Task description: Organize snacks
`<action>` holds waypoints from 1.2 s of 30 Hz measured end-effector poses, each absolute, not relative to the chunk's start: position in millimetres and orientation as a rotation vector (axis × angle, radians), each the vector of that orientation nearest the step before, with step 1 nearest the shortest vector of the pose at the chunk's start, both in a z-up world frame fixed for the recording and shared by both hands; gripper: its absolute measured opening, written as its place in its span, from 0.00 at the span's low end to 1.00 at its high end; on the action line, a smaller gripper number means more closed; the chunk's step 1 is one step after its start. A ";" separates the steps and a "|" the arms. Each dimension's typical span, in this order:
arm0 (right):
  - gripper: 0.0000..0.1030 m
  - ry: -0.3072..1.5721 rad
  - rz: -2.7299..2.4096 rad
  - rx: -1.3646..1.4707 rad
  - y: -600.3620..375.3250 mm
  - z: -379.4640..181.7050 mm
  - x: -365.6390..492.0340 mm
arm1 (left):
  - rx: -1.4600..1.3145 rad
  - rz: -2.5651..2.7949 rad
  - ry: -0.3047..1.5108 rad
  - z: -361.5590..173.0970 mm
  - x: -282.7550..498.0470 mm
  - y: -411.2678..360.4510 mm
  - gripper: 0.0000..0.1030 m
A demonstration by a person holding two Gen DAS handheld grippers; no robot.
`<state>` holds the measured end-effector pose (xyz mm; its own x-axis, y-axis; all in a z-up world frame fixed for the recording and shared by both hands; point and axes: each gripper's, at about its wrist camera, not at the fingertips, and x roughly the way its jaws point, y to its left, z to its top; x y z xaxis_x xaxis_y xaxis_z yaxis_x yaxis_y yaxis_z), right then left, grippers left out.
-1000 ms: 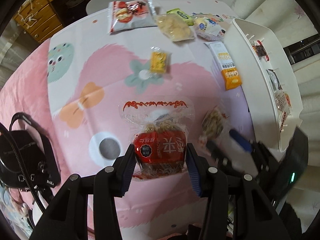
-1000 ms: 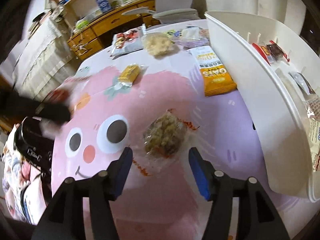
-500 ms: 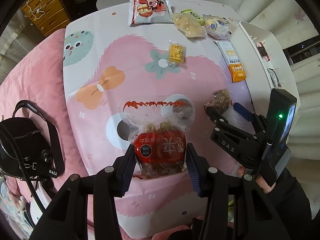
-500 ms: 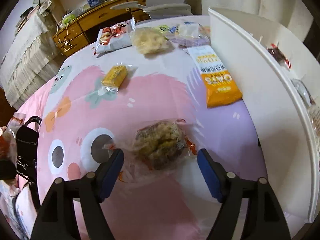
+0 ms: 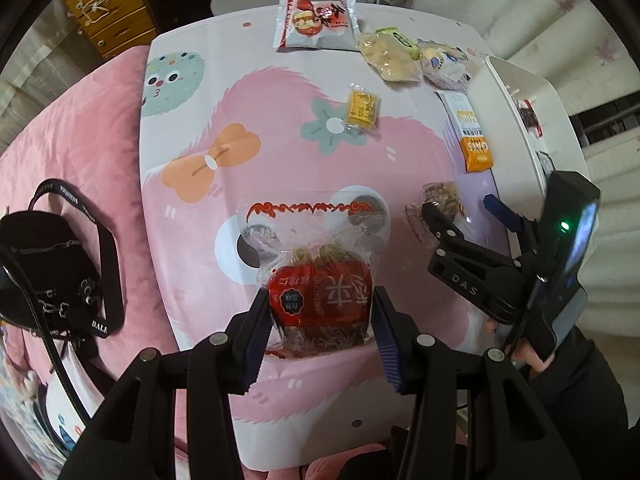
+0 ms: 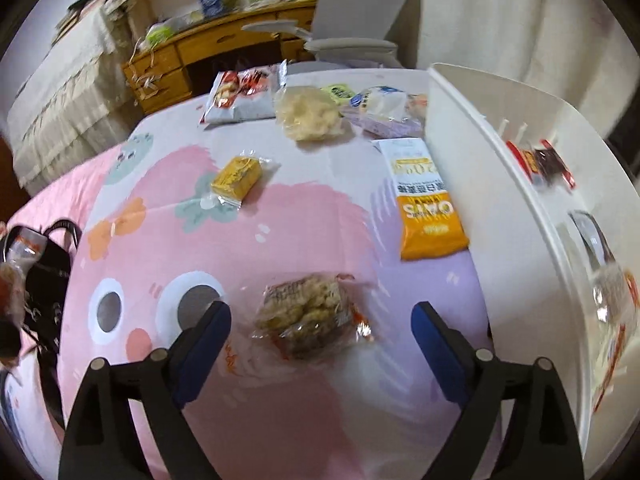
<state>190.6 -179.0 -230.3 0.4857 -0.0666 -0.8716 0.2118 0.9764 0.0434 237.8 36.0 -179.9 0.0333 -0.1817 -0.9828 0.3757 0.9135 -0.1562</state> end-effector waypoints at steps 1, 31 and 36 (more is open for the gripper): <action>0.90 1.062 -0.160 0.149 -180.4 -233.2 194.4 | 0.152 -0.414 1.477 -179.2 236.6 36.5 0.45; 0.31 1.171 0.265 0.151 -191.4 -230.2 193.7 | -0.053 -0.183 1.427 -148.1 205.4 -3.4 0.45; 0.31 1.153 0.334 0.197 -203.5 -202.4 169.1 | -0.091 -0.220 1.385 -142.2 194.3 -23.3 0.45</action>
<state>169.1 -203.5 -202.4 0.3636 0.3581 -0.8600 -0.1575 0.9335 0.3221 194.3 -23.3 -142.2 0.1681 -0.2074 -0.9637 0.1010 0.9761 -0.1925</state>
